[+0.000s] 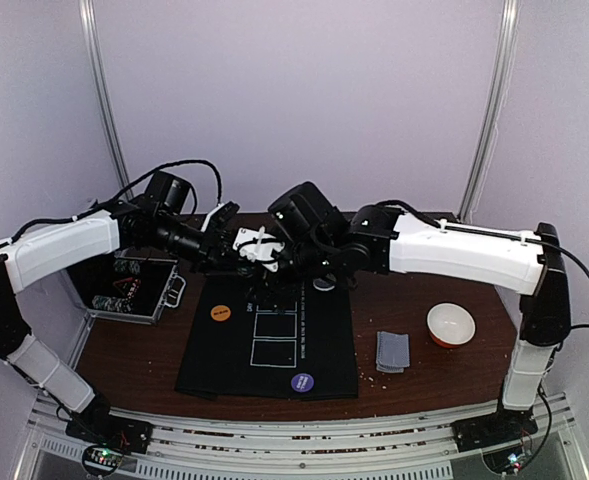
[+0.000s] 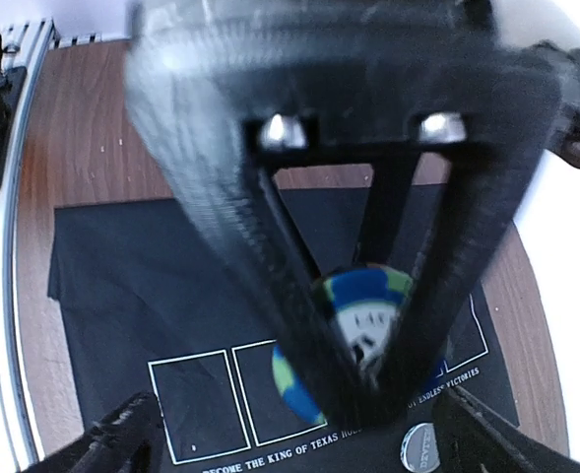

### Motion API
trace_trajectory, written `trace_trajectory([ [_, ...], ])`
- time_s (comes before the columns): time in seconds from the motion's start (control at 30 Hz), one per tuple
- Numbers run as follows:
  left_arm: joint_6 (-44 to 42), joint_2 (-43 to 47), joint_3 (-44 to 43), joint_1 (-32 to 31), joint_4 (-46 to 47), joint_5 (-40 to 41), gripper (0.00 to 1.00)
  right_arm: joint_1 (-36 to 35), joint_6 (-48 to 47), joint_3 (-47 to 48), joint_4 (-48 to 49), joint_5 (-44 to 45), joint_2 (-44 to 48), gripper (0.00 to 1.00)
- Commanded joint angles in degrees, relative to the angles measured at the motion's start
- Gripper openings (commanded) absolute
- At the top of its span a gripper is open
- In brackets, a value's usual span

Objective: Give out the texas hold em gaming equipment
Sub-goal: Pass from the left arm to the right

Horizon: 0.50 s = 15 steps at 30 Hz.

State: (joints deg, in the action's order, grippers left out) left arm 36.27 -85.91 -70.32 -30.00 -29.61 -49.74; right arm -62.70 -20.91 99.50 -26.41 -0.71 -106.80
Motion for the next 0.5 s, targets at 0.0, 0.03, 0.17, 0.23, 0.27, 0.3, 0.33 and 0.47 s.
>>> trace_trajectory([
  [0.0, 3.1, 2.41, 2.03, -0.41, 7.68, -5.11, 0.0, 0.13, -2.43, 0.77, 5.0, -0.24, -0.35, 0.85],
  [0.03, 3.5, 2.49, 2.64, -0.44, 8.1, -5.43, 0.0, 0.13, -2.16, 0.7, 6.06, -0.06, -0.6, 0.8],
  [0.17, 3.89, 2.88, 4.01, -0.42, 8.37, -5.78, 0.0, 0.25, -1.88, 0.67, 8.66, -0.06, -1.38, 0.77],
  [0.23, 3.82, 3.15, 4.26, -0.42, 8.56, -6.02, 0.0, 0.36, -2.0, 0.65, 8.7, -0.32, -1.85, 0.73],
  [0.27, 3.83, 3.26, 4.31, -0.48, 8.55, -6.11, 0.0, 0.44, -2.1, 0.61, 8.61, -0.34, -2.21, 0.7],
  [0.3, 3.86, 3.35, 4.32, -0.44, 8.56, -6.17, 0.0, 0.51, -2.18, 0.68, 8.47, -0.34, -2.55, 0.67],
  [0.33, 3.86, 3.5, 4.32, -0.42, 8.56, -6.24, 0.0, 0.51, -2.39, 0.81, 8.22, -0.41, -2.78, 0.65],
  [0.47, 3.84, 3.66, 4.47, -0.45, 8.53, -6.45, 0.0, 0.52, -3.27, 1.2, 8.0, 0.19, -3.39, 0.62],
])
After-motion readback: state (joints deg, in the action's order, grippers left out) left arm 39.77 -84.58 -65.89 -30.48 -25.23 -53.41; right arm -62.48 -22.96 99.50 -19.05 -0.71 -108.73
